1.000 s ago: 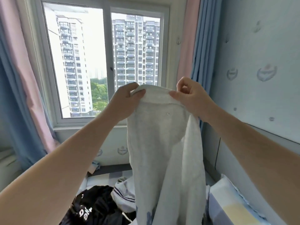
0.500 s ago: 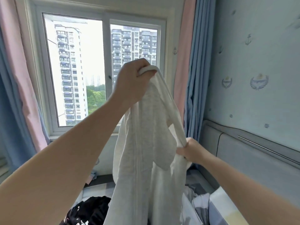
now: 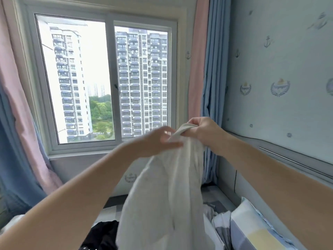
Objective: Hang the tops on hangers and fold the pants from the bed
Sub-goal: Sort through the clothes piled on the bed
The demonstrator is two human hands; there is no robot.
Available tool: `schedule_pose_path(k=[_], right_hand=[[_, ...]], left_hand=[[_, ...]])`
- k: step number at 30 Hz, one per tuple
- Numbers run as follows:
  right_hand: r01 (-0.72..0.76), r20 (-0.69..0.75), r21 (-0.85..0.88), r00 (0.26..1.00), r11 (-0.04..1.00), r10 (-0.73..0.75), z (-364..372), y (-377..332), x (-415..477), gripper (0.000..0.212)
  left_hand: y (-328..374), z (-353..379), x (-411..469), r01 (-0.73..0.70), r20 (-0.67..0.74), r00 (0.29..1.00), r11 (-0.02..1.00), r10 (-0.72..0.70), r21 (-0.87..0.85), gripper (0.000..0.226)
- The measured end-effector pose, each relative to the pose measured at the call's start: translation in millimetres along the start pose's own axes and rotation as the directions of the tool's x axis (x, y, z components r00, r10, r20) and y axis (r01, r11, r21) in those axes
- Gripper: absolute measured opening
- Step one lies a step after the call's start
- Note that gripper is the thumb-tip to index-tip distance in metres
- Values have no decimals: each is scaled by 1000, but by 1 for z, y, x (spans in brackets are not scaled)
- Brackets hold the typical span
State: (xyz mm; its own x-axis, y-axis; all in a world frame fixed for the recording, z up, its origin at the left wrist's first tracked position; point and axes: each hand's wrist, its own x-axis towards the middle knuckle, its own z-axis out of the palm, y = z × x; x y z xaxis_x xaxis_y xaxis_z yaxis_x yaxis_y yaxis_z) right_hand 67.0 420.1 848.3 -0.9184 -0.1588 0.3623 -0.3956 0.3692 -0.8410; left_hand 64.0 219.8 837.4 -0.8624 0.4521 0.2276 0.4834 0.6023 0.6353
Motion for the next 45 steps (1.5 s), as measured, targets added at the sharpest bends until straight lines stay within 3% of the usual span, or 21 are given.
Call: schedule_pose_path(k=[2, 4, 8, 10, 13, 18, 21, 24, 27, 28, 30, 32, 33, 36, 39, 45], right_hand=[[0, 26, 33, 1000, 999, -1, 12, -11, 0, 19], [11, 32, 62, 999, 998, -13, 18, -13, -1, 19], [36, 152, -36, 988, 999, -30, 7, 3, -6, 24], [19, 222, -65, 975, 998, -4, 6, 24, -8, 31], [-50, 211, -78, 975, 996, 65, 6, 69, -13, 51], [-208, 295, -145, 924, 967, 243, -10, 146, -28, 24], [-258, 142, -192, 947, 947, 287, -25, 161, -24, 28], [-233, -57, -66, 972, 970, 230, -33, 141, -15, 31], [-186, -143, 90, 970, 978, 197, -33, 103, -9, 30], [-170, -142, 136, 972, 976, 189, -32, 90, -7, 29], [-141, -119, 149, 980, 979, 159, -29, 65, -5, 30], [-117, -83, 103, 989, 988, 125, -20, 45, -4, 24], [-104, -62, 74, 992, 992, 109, -15, 38, -5, 19], [-53, -61, -13, 997, 999, 52, -6, 29, -6, 15], [-24, -82, -69, 996, 997, 19, -15, 34, -9, 16], [-8, 4, -141, 1000, 990, 9, -24, 69, -36, 5]], left_hand=[[-7, 18, -2, 25, 91, 996, 1000, -25, 0, 25], [-10, 24, -3, 25, -50, 998, 996, -29, -90, 5], [-9, 10, -1, -67, -335, 942, 954, -37, -293, 20], [-5, 4, -1, -98, -414, 910, 963, -14, -250, 23], [1, -3, 2, -160, -536, 844, 955, 1, -251, 22], [3, -15, 11, -212, -629, 777, 944, 7, -252, 22], [-6, -11, 18, -139, -601, 798, 956, -46, -259, 22], [-20, 1, 24, -50, -544, 836, 976, -74, -210, 24], [-31, 20, 22, -64, -492, 868, 971, -60, -230, 14], [-32, 27, 20, -65, -402, 915, 968, -38, -241, 9], [-29, 38, 16, -37, -135, 991, 967, 2, -254, 38], [-22, 51, 13, 25, 78, 997, 947, 0, -321, 54], [-20, 58, 13, 33, 108, 994, 947, 2, -320, 51], [-15, 74, 16, -34, -41, 999, 968, 25, -248, 17], [-15, 73, 17, -58, -181, 983, 981, 24, -185, 29], [-13, 72, 20, -122, -311, 949, 965, 45, -233, 22]])
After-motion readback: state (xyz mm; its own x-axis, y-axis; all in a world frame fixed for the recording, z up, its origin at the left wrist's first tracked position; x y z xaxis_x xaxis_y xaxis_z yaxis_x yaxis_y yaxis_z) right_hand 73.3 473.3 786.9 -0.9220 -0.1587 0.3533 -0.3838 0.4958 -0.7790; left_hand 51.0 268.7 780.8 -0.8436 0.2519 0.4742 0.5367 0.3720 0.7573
